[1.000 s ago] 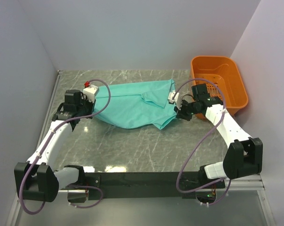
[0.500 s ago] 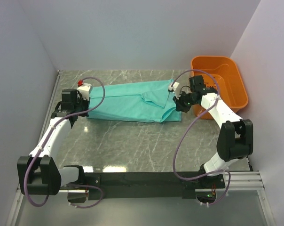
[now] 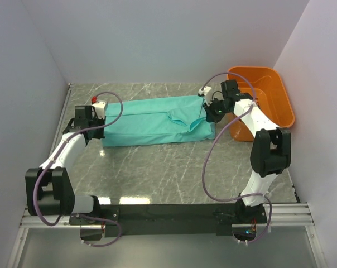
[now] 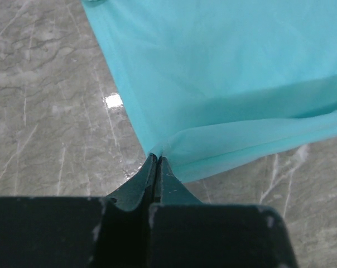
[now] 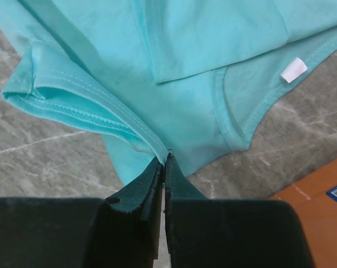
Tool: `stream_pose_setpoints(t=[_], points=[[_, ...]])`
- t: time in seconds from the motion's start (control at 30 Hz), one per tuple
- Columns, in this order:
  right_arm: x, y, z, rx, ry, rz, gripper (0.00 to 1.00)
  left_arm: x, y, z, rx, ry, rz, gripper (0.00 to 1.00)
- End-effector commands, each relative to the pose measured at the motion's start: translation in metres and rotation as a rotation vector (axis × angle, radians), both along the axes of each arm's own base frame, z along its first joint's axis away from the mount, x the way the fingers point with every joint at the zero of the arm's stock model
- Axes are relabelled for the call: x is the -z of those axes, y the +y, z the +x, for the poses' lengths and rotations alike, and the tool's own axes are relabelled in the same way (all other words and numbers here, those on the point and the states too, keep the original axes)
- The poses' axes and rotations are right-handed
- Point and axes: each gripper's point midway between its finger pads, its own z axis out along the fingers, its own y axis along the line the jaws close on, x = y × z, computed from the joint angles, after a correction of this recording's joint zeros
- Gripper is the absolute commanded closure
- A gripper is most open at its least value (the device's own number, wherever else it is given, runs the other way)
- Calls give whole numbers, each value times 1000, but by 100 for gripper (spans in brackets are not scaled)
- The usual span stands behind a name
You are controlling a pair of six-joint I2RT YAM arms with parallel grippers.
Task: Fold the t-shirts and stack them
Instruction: Fold the tshirt
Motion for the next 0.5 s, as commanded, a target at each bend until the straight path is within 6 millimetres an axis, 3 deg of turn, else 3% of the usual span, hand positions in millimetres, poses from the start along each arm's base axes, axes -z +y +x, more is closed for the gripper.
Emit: stream_pose_setpoints(t=[0.0, 0.3, 0.47], points=[[-15, -2, 19, 46, -33, 12, 100, -17, 10, 22, -39, -65, 2, 100], [-16, 5, 43, 69, -12, 32, 100, 1, 15, 45, -61, -14, 3, 100], [-16, 9, 54, 67, -5, 30, 100, 2, 19, 57, -74, -14, 16, 100]])
